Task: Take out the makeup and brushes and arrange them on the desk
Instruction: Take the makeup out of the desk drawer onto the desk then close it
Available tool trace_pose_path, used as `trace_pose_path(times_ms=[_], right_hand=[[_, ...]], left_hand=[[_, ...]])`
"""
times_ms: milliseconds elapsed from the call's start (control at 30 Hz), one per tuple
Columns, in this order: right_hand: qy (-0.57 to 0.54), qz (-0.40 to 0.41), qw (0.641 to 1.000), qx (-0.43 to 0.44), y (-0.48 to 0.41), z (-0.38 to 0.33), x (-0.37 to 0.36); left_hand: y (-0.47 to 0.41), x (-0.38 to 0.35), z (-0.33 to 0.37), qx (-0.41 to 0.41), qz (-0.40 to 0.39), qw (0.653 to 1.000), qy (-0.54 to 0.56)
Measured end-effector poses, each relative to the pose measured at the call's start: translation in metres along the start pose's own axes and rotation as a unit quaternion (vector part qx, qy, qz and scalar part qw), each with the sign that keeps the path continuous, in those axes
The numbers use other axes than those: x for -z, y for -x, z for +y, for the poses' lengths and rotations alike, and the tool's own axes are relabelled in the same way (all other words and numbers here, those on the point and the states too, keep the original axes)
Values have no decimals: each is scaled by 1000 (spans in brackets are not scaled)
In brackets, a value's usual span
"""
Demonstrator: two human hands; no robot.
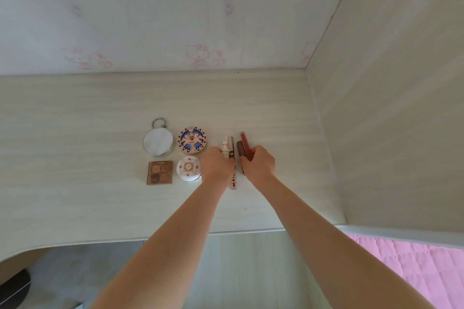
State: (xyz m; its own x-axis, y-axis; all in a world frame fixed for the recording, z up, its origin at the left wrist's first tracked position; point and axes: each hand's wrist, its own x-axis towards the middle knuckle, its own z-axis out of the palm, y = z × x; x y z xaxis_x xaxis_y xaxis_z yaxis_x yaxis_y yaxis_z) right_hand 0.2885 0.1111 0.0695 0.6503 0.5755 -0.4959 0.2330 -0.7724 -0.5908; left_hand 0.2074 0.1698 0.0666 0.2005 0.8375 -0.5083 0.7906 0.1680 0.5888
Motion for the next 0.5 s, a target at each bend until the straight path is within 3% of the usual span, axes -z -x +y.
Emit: trace_pose_path(times_ms=[500], right_hand=[[35, 8, 999, -18, -2, 0, 6]], left_hand=[[11, -1, -2, -20, 37, 999, -3]])
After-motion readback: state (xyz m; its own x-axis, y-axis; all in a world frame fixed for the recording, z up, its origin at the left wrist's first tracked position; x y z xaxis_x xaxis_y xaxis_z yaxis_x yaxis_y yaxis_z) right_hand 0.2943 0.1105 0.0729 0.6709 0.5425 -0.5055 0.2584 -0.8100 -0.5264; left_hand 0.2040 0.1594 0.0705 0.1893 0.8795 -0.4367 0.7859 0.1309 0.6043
